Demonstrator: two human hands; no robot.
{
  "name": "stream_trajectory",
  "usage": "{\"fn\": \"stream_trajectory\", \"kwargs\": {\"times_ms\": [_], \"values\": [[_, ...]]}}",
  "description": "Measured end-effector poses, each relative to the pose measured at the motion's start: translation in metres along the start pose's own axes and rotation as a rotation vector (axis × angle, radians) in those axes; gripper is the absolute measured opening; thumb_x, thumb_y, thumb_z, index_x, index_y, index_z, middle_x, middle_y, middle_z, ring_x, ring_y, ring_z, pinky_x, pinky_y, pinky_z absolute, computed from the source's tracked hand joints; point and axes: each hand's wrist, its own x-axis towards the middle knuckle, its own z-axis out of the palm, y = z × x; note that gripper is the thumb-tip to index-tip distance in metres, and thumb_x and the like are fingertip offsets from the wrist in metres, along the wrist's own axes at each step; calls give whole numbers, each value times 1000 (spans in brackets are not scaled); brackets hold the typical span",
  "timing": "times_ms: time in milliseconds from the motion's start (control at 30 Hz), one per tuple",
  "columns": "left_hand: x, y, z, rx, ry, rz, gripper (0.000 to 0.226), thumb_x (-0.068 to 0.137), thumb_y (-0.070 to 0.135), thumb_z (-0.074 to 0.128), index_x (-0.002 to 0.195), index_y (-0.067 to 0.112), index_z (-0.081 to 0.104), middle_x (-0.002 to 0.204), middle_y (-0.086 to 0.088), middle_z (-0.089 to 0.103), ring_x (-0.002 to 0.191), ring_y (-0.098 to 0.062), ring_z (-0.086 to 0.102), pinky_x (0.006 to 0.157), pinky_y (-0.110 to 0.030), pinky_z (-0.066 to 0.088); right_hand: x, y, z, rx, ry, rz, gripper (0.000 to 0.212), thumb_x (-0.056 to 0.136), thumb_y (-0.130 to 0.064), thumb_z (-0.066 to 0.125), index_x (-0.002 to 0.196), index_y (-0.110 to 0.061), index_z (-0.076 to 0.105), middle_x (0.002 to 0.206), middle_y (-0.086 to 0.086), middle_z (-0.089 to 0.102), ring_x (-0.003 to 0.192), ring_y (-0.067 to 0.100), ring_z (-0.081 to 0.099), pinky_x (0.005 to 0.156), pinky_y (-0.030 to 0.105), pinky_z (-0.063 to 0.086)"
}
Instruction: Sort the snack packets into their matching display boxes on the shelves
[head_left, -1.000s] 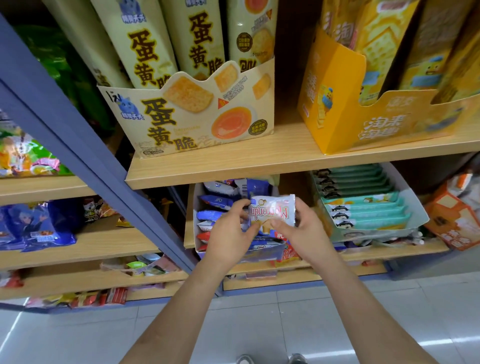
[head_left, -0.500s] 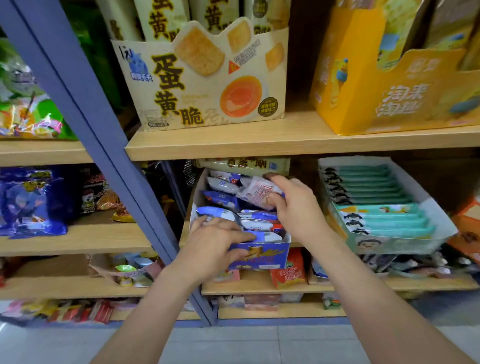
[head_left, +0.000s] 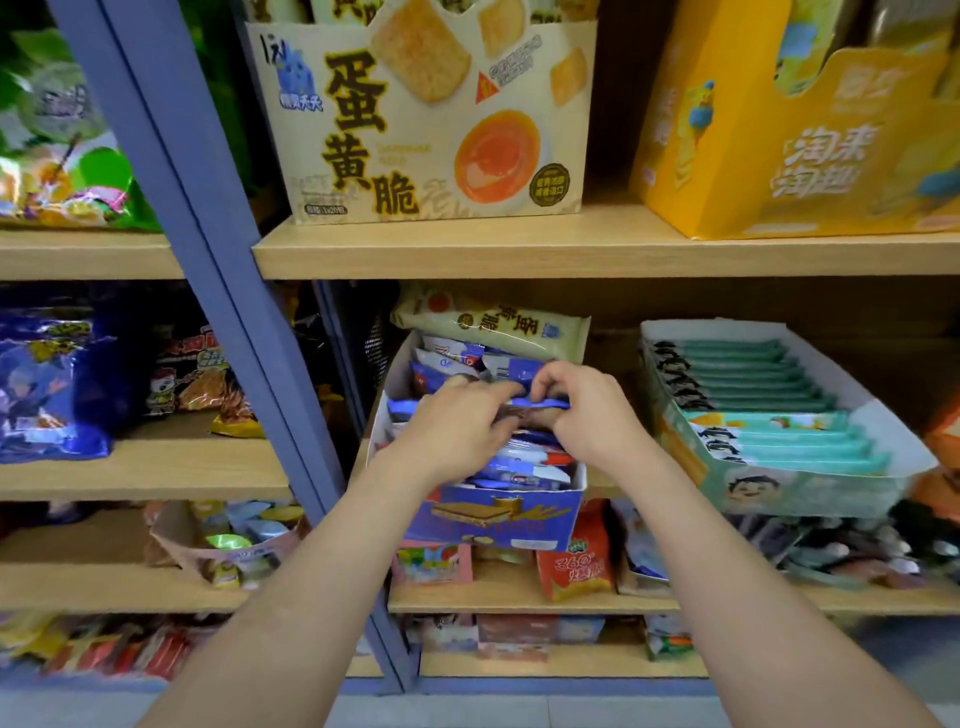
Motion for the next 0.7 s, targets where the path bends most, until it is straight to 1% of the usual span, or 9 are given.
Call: {"fn": "stream_trajectory", "kwargs": {"times_ms": [133,200,233,300,367,433,500,567,700], "values": [[2,-1,0,-11,14,21,31,99,35,48,129,38,53,121,4,63,116,-25,49,92,-47,45,-10,7,-10,150,-51,-26,19,83,-20,77,82,-31,61,82,-9,70,73,0,61,65,19,46],[-1,-2,1,-37,12,21,31,100,35,45,130,40,52,124,5,62,118,-23,52,93,-48,45,-9,9,-10,395,90,20,13,83,-19,76,89,-25,66,87,-6,70,78,3,62,72,20,48],[-1,-2,0,-38,-8,6,33,101,35,43,133,41,51,128,6,60,121,-23,51,95,-48,44,-5,12,-9,473,201,69,18,82,-21,77,96,-23,66,94,-3,68,86,8,62,76,24,48],[1,0,-2,5,-78,-34,36,103,37,38,139,41,45,136,6,56,127,-23,48,100,-48,40,8,17,-6,458,326,167,55,74,-34,81,123,-28,55,116,1,61,109,17,56,88,33,50],[6,3,-2,71,-138,-65,38,104,37,33,142,41,41,142,4,51,130,-26,44,100,-48,38,26,17,-5,331,278,185,86,70,-38,83,143,-34,37,139,6,48,129,25,44,102,45,47],[9,4,0,116,-179,-93,39,104,32,31,141,39,40,143,0,50,131,-28,43,99,-50,33,44,12,-4,106,172,177,93,74,-36,82,150,-32,27,152,6,31,142,30,26,113,51,35],[13,8,1,103,-171,-134,40,102,29,32,140,37,42,141,-3,52,129,-29,44,99,-50,32,58,8,-2,-148,86,163,87,80,-37,78,150,-30,28,152,5,30,143,32,20,115,49,30],[8,12,0,38,-85,-147,40,101,29,38,140,34,41,136,-4,56,125,-29,48,99,-47,36,62,4,-2,-273,100,143,73,85,-33,74,147,-26,37,144,7,37,136,32,28,109,44,34],[-32,9,-9,-139,213,-15,42,97,40,50,138,34,48,133,9,59,123,-17,48,99,-40,44,40,6,-14,-174,289,81,49,86,-28,70,130,-16,55,126,11,50,120,31,46,93,36,43]]}}
